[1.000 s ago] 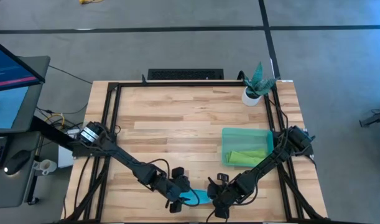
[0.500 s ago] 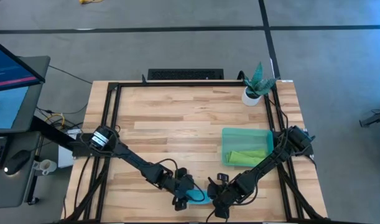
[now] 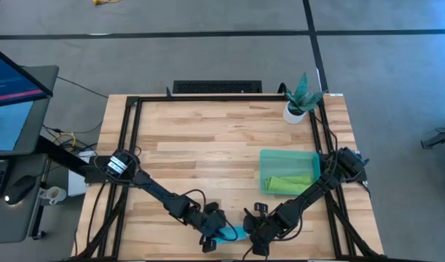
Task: Roll microfiber towels into tight, uniform cylinder then place into a basket
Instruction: Put the blue towel into the green bin
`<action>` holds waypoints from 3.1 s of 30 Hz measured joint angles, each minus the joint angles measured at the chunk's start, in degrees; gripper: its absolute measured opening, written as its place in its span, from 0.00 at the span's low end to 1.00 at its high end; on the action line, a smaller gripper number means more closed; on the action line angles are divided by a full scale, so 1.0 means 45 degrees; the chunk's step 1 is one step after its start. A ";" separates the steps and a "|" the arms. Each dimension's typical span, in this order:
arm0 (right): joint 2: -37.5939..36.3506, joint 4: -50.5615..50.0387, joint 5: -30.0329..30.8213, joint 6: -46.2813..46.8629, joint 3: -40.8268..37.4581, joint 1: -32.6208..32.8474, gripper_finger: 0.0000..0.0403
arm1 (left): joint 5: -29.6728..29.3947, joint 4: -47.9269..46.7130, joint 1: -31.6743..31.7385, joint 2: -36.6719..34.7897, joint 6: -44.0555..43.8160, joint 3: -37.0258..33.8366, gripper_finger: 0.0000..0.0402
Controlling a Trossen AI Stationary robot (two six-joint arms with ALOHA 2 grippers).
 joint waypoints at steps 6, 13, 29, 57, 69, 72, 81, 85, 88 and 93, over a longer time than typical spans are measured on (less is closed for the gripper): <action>-0.0585 -0.0439 0.0755 -0.0811 -0.0095 0.0392 0.08 | -0.0157 0.0458 0.0251 0.0000 0.0554 0.0341 0.06; -0.1359 -0.2630 0.1323 -0.0806 -0.0092 0.0720 0.08 | 0.0346 0.0358 0.0895 0.0000 0.2320 0.1389 0.02; -0.3869 -0.7538 0.3100 -0.0161 -0.0068 0.1160 0.08 | 0.0502 -0.3013 0.2635 -0.0020 0.5603 0.4407 0.04; -0.8373 -1.0537 0.4573 0.1531 -0.3630 0.0280 0.08 | -0.0023 -0.2387 0.6108 0.0213 0.7001 0.5396 0.04; -1.0368 -1.0483 0.5173 0.1484 -0.4776 -0.0260 0.08 | -0.0042 -0.2165 0.6688 0.0238 0.7526 0.5962 0.04; -1.0698 -1.0699 0.5160 0.1454 -0.4888 -0.0414 0.07 | -0.0088 -0.2139 0.6789 0.0618 0.7959 0.6802 0.04; -1.1665 -1.1957 0.3905 0.2310 -0.5728 -0.0356 0.07 | -0.0105 -0.4672 0.6834 0.3568 0.9184 1.0499 0.04; -1.1967 -1.2053 0.3574 0.2674 -0.6119 -0.0356 0.07 | -0.0071 -0.5737 0.6838 0.4195 0.9393 1.1473 0.04; -1.2111 -1.1641 0.3410 0.2590 -0.6454 -0.0371 0.08 | -0.0149 -0.5930 0.6836 0.4374 0.9635 1.1536 0.04; -1.2113 -1.0976 0.3124 0.3276 -0.7060 -0.0380 0.07 | -0.0304 -0.5967 0.6834 0.4597 0.9911 1.1540 0.04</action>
